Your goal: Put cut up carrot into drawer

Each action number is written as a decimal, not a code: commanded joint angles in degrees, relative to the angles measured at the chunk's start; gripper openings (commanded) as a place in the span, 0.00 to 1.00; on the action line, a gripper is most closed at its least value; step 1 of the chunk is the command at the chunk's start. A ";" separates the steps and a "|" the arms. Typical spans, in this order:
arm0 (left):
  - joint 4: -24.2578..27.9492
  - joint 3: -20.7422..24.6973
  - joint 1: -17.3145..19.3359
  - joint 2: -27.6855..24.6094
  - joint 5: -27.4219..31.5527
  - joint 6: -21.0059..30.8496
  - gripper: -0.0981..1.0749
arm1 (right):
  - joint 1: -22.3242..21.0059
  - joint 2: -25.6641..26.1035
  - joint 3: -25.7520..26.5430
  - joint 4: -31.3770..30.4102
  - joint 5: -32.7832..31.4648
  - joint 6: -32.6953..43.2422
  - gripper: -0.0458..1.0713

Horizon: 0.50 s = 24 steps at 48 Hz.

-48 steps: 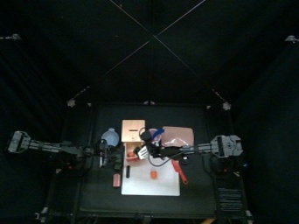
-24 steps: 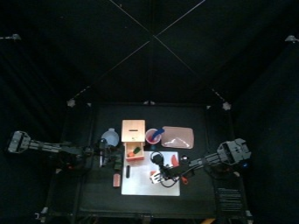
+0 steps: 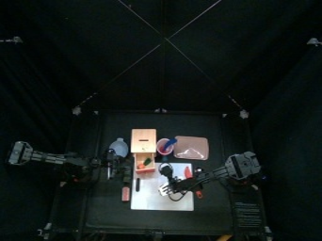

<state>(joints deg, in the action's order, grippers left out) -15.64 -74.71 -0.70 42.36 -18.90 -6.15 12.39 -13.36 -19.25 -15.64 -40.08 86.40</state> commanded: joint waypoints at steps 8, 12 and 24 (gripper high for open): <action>-0.35 0.62 0.18 -0.18 -0.53 0.00 0.78 | -1.05 0.00 1.49 -0.62 0.44 -0.09 0.84; -0.35 0.53 0.18 -0.18 -0.53 0.00 0.78 | -0.70 -0.35 1.58 -0.09 0.53 -0.09 0.82; -0.35 0.53 0.18 -0.09 -0.53 0.00 0.78 | -0.70 -0.44 1.67 0.62 0.44 0.00 0.70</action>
<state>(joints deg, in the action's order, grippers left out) -16.00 -74.79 -0.70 42.36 -18.90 -6.15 11.69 -14.85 -18.81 -15.12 -39.73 86.40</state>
